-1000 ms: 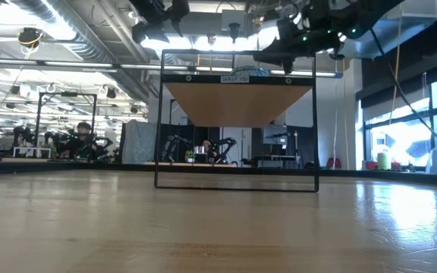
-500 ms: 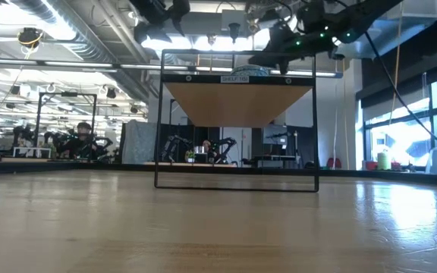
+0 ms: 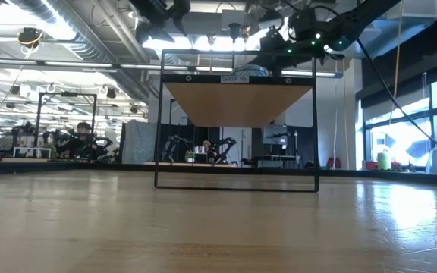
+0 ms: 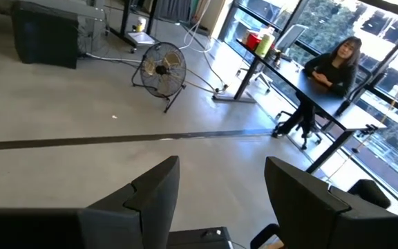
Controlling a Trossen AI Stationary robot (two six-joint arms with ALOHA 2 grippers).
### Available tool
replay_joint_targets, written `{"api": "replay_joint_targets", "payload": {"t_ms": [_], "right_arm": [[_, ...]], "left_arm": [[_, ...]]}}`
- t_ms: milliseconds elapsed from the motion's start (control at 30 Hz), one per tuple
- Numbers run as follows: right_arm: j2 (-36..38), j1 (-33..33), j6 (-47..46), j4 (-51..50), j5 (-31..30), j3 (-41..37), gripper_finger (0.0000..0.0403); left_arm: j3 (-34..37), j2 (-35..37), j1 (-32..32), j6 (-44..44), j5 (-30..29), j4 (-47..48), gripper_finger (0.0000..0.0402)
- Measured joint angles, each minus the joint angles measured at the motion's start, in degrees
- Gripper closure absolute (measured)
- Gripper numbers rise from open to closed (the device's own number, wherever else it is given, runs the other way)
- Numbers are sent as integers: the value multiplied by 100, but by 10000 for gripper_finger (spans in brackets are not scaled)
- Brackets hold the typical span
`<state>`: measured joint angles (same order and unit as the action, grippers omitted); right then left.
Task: Pick & Place candle stick holders
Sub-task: Put the gold candle holder on the shelf
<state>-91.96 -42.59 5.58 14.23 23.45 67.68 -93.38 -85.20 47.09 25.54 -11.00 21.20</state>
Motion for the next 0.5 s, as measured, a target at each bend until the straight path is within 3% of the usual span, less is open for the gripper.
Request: {"api": "replay_joint_targets", "payload": {"t_ms": [500], "right_arm": [[0, -4, -15, -274, -265, 0, 388]], "left_arm": [[0, 1, 0, -42, 67, 3, 192]]}}
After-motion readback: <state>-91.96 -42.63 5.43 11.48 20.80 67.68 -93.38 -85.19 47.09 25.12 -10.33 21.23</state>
